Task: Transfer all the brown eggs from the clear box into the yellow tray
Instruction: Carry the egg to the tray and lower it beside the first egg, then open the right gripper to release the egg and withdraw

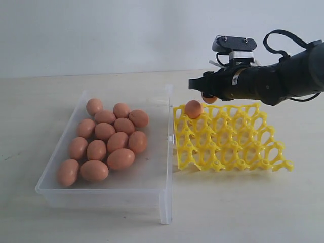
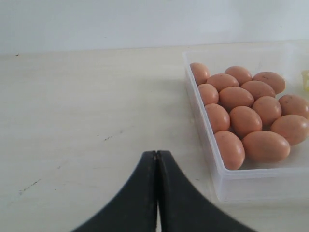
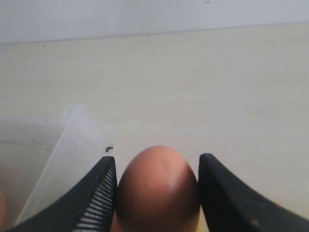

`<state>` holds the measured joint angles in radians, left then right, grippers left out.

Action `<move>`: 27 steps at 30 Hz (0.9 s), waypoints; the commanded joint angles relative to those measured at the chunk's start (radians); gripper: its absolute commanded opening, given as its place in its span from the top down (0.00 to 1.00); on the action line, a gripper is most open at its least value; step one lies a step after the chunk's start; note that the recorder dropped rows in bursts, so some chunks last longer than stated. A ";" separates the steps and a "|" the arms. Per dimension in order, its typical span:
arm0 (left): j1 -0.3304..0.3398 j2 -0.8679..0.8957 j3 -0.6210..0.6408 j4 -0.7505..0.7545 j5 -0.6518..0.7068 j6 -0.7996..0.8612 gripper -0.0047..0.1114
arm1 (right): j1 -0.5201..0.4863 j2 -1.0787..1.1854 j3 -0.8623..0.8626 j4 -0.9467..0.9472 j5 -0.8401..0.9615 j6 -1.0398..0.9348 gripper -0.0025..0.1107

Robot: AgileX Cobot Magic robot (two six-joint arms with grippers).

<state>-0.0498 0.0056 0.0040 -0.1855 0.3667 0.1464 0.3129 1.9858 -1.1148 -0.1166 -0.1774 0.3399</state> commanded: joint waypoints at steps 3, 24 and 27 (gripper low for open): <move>0.001 -0.006 -0.004 -0.001 -0.010 -0.001 0.96 | -0.021 0.043 -0.010 -0.022 -0.020 0.025 0.98; 0.001 -0.006 -0.004 -0.001 -0.010 -0.001 0.96 | -0.024 0.055 -0.010 -0.041 -0.011 0.027 0.45; 0.001 -0.006 -0.004 -0.001 -0.010 -0.001 0.96 | -0.024 0.043 -0.010 -0.041 -0.007 0.027 0.45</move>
<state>-0.0498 0.0056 0.0040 -0.1855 0.3667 0.1464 0.2953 2.0418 -1.1170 -0.1514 -0.1774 0.3644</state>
